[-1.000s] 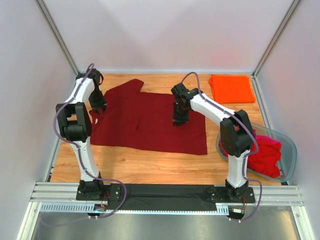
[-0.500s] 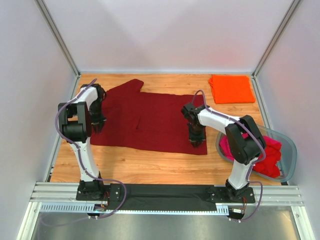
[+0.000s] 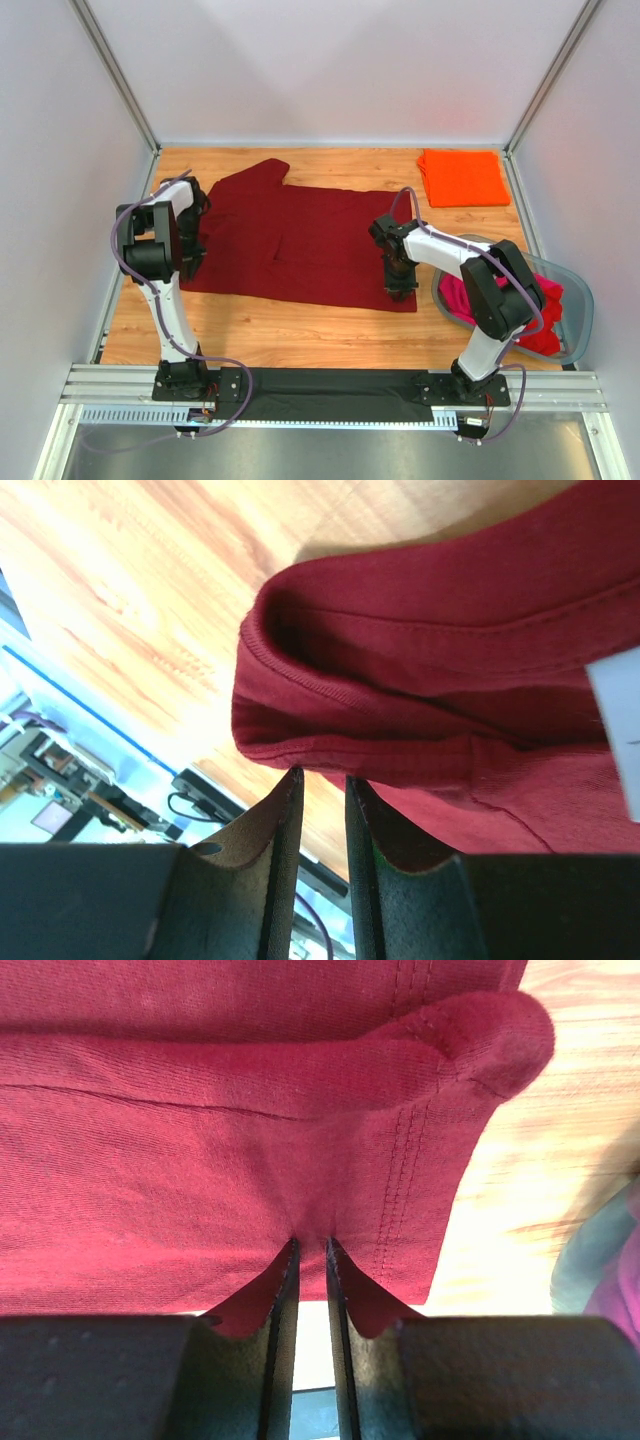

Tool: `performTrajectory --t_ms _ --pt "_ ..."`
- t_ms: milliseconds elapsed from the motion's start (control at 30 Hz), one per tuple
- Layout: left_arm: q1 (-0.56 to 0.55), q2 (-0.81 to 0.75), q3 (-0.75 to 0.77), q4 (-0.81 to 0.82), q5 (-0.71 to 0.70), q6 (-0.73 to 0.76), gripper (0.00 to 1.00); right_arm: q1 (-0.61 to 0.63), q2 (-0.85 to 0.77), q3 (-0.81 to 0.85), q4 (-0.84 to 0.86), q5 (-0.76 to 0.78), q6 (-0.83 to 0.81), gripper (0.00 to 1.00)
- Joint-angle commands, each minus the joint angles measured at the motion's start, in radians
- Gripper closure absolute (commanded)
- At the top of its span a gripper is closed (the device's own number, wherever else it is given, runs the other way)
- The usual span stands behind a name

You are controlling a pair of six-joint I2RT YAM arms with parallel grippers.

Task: Fold and stack the t-shirts
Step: Fold the tshirt

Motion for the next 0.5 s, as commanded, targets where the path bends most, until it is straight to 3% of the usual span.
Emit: performTrajectory --t_ms 0,100,167,233,267,300,333,467 --pt "0.018 -0.029 0.065 -0.055 -0.020 -0.019 0.70 -0.002 -0.017 0.022 0.019 0.025 0.003 0.80" --pt "0.018 -0.066 0.214 -0.012 0.009 0.094 0.69 -0.002 -0.058 0.105 -0.027 -0.053 -0.031 0.76" --pt "0.019 -0.062 0.321 0.041 0.128 0.201 0.61 -0.002 -0.073 0.179 -0.033 -0.104 -0.039 0.71" --pt "0.019 -0.016 0.503 0.068 0.245 0.260 0.41 -0.002 -0.084 0.219 -0.020 -0.161 -0.048 0.64" --pt "0.019 0.010 0.634 0.086 0.285 0.277 0.41 -0.003 -0.077 0.268 -0.016 -0.184 -0.048 0.62" --pt "0.021 0.054 0.680 0.103 0.336 0.280 0.42 -0.005 -0.058 0.291 -0.015 -0.186 -0.048 0.59" --pt "0.025 0.073 0.708 0.123 0.412 0.257 0.41 -0.008 -0.043 0.320 -0.013 -0.183 -0.063 0.49" --pt "0.021 0.148 0.757 0.294 0.537 0.186 0.35 -0.102 0.047 0.475 -0.013 -0.179 -0.089 0.41"
